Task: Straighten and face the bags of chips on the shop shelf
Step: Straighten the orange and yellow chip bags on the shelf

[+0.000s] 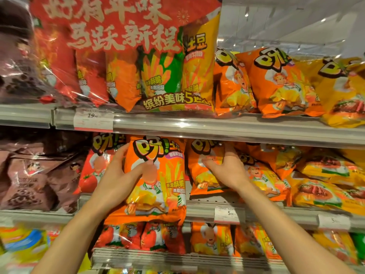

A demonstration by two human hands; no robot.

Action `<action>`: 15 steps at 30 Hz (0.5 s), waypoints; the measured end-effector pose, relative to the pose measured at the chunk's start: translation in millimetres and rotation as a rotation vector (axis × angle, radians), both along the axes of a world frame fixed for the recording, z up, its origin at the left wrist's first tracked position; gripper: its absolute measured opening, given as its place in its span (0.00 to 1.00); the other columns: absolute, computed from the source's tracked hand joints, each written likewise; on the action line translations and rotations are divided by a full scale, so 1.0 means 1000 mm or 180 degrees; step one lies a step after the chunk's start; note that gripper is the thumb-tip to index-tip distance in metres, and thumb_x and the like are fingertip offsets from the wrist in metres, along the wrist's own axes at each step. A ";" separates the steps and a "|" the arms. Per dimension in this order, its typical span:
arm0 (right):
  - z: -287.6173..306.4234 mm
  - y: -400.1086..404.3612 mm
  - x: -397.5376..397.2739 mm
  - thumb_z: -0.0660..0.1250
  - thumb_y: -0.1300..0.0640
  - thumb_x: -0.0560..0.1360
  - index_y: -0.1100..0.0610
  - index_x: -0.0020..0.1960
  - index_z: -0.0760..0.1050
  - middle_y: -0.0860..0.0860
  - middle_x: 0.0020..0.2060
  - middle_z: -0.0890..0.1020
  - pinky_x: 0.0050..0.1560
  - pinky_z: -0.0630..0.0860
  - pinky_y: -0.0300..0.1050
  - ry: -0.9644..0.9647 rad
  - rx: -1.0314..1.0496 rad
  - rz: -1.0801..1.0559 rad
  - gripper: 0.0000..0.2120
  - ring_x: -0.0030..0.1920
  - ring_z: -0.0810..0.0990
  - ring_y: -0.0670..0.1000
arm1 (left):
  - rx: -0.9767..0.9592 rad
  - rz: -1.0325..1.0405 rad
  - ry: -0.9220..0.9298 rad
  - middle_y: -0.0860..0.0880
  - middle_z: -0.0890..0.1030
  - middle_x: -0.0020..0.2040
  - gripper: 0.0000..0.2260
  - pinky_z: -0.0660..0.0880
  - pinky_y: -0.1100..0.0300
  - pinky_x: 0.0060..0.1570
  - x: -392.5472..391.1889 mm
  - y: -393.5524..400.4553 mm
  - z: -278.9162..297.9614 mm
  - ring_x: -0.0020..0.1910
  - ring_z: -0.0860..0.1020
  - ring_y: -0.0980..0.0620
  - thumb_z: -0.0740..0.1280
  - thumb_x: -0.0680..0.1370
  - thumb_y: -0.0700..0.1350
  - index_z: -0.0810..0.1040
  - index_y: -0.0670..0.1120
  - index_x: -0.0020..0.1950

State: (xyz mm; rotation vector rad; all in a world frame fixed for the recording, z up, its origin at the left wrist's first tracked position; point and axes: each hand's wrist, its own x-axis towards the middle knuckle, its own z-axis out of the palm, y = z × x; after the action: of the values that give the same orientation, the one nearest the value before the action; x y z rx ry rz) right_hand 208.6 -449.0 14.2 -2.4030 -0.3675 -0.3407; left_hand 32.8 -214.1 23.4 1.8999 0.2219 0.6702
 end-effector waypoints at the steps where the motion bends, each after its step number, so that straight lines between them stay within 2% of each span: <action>1: -0.003 0.006 0.000 0.69 0.37 0.74 0.63 0.56 0.74 0.59 0.47 0.80 0.48 0.75 0.49 -0.0197 -0.0165 -0.0113 0.28 0.53 0.80 0.62 | -0.0011 0.0007 0.0010 0.59 0.80 0.59 0.27 0.73 0.65 0.49 0.001 0.001 -0.001 0.54 0.80 0.64 0.73 0.75 0.52 0.67 0.60 0.72; 2: -0.008 0.012 0.003 0.66 0.37 0.76 0.63 0.55 0.74 0.61 0.48 0.79 0.49 0.75 0.49 -0.0374 -0.0302 -0.0216 0.28 0.53 0.80 0.63 | -0.0030 0.0010 0.0016 0.59 0.81 0.59 0.28 0.74 0.63 0.51 0.002 0.001 -0.001 0.55 0.80 0.62 0.73 0.75 0.52 0.67 0.60 0.72; 3: -0.012 0.016 0.005 0.65 0.36 0.76 0.65 0.61 0.72 0.62 0.53 0.78 0.52 0.76 0.51 -0.0475 -0.0387 -0.0277 0.32 0.56 0.78 0.64 | -0.0038 0.0001 0.0020 0.59 0.81 0.59 0.27 0.75 0.61 0.53 0.002 0.001 -0.001 0.56 0.80 0.60 0.74 0.74 0.53 0.68 0.60 0.71; 5: -0.019 0.024 0.012 0.62 0.32 0.76 0.65 0.74 0.60 0.64 0.66 0.71 0.62 0.74 0.56 -0.0255 -0.0549 -0.0310 0.43 0.64 0.73 0.65 | -0.0026 -0.0005 0.0050 0.60 0.80 0.60 0.30 0.76 0.55 0.58 0.003 0.001 -0.003 0.57 0.80 0.59 0.75 0.72 0.57 0.69 0.61 0.71; 7: -0.025 0.025 0.020 0.59 0.28 0.75 0.62 0.78 0.53 0.64 0.72 0.66 0.67 0.71 0.57 0.0171 -0.0612 -0.0354 0.48 0.70 0.69 0.64 | -0.0058 -0.0012 0.0084 0.61 0.80 0.59 0.32 0.76 0.55 0.57 0.004 0.000 -0.005 0.57 0.80 0.59 0.76 0.69 0.60 0.68 0.61 0.71; 8: -0.026 0.023 0.023 0.58 0.27 0.74 0.62 0.78 0.56 0.63 0.72 0.67 0.68 0.71 0.57 0.0400 -0.0547 -0.0337 0.48 0.70 0.70 0.64 | -0.0073 -0.0024 0.0080 0.62 0.80 0.58 0.31 0.76 0.57 0.56 0.004 -0.002 -0.006 0.56 0.80 0.60 0.76 0.71 0.58 0.68 0.61 0.71; 9: -0.022 0.018 0.023 0.57 0.26 0.73 0.63 0.73 0.66 0.63 0.69 0.72 0.67 0.72 0.55 0.0604 -0.0436 -0.0268 0.46 0.67 0.74 0.63 | -0.0075 -0.0033 0.0082 0.63 0.79 0.58 0.29 0.75 0.60 0.54 0.005 -0.003 -0.006 0.56 0.79 0.62 0.75 0.73 0.56 0.67 0.60 0.70; 10: -0.018 0.013 0.024 0.57 0.26 0.74 0.64 0.62 0.75 0.63 0.62 0.78 0.65 0.73 0.52 0.0808 -0.0264 -0.0183 0.42 0.63 0.78 0.62 | -0.0073 -0.0029 0.0082 0.63 0.78 0.58 0.27 0.74 0.63 0.52 0.004 -0.006 -0.006 0.55 0.79 0.64 0.75 0.74 0.53 0.67 0.61 0.70; 11: -0.011 0.007 0.021 0.58 0.29 0.76 0.64 0.52 0.79 0.62 0.57 0.82 0.63 0.73 0.49 0.1050 -0.0011 -0.0075 0.37 0.61 0.80 0.60 | -0.0068 -0.0027 0.0078 0.63 0.78 0.58 0.26 0.74 0.65 0.51 0.004 -0.007 -0.007 0.54 0.78 0.65 0.74 0.75 0.51 0.67 0.61 0.69; 12: -0.006 0.002 0.020 0.59 0.33 0.78 0.65 0.52 0.78 0.60 0.56 0.81 0.63 0.71 0.47 0.1283 0.0230 0.0025 0.33 0.62 0.79 0.60 | -0.0069 -0.0032 0.0073 0.63 0.78 0.58 0.26 0.73 0.66 0.50 0.004 -0.009 -0.006 0.53 0.78 0.66 0.74 0.75 0.51 0.67 0.62 0.68; 14: -0.002 -0.009 0.019 0.62 0.36 0.79 0.66 0.67 0.71 0.60 0.63 0.76 0.63 0.68 0.46 0.1619 0.0460 0.0152 0.35 0.68 0.74 0.60 | -0.0089 -0.0031 0.0081 0.63 0.79 0.57 0.25 0.74 0.65 0.51 0.005 -0.010 -0.006 0.51 0.79 0.68 0.74 0.75 0.50 0.66 0.63 0.67; 15: -0.001 -0.011 0.018 0.63 0.36 0.78 0.64 0.69 0.70 0.60 0.64 0.75 0.61 0.68 0.46 0.1641 0.0530 0.0216 0.34 0.66 0.74 0.59 | -0.0100 -0.0027 0.0088 0.64 0.78 0.56 0.25 0.74 0.66 0.51 0.005 -0.011 -0.007 0.49 0.79 0.71 0.73 0.75 0.50 0.66 0.63 0.67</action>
State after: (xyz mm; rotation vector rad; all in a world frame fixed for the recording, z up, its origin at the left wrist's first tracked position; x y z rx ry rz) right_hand 226.7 -460.3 12.8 -2.2065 -0.1744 0.2695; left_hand 38.1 -224.8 16.6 1.8800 0.2406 0.6315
